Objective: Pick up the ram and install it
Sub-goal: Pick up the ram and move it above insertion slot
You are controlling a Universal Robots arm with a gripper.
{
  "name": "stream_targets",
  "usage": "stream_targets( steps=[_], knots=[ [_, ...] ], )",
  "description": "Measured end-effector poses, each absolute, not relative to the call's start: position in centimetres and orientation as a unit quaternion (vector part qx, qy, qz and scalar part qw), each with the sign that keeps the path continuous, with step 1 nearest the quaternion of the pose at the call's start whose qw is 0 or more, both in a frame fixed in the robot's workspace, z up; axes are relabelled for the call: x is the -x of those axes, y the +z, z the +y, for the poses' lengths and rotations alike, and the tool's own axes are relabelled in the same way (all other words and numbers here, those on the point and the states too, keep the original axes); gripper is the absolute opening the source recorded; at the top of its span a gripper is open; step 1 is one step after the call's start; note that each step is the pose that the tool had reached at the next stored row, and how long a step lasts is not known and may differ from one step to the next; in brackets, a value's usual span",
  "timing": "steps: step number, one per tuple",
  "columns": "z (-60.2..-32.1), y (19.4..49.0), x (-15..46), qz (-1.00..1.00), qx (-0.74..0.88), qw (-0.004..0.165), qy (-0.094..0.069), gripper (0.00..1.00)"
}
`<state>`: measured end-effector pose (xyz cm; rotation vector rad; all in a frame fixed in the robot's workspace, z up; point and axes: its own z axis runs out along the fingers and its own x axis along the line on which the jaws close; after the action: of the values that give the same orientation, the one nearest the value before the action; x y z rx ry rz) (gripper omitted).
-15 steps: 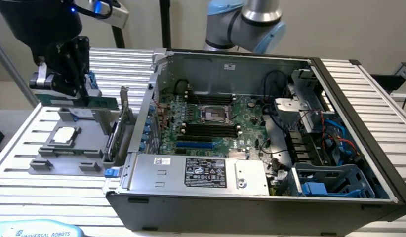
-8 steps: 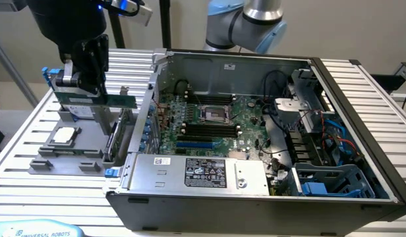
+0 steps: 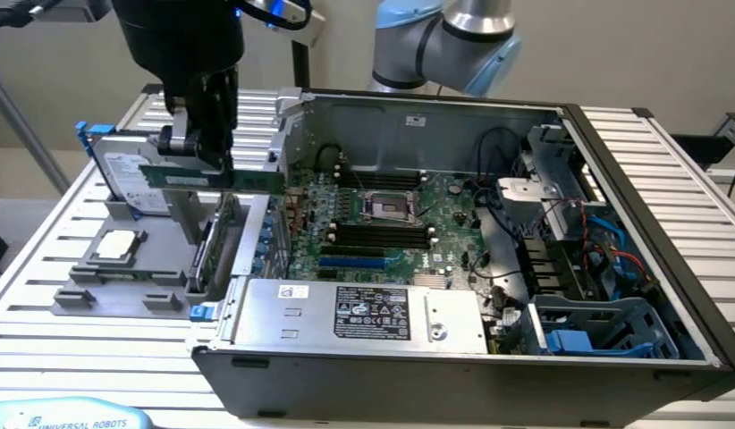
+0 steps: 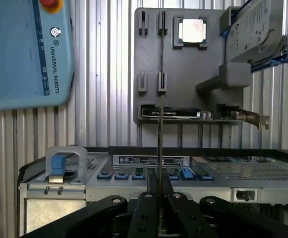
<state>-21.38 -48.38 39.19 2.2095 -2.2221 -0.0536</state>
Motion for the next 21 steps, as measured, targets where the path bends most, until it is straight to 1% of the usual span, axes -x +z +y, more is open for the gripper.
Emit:
stream_targets(
  steps=[12, 21],
  knots=[
    [-47.8, 39.2, 15.9, -0.709, -0.705, 0.005, -0.018, 0.14],
    [-46.9, 39.1, 11.9, -0.709, -0.705, 0.004, -0.020, 0.14]
  ],
)
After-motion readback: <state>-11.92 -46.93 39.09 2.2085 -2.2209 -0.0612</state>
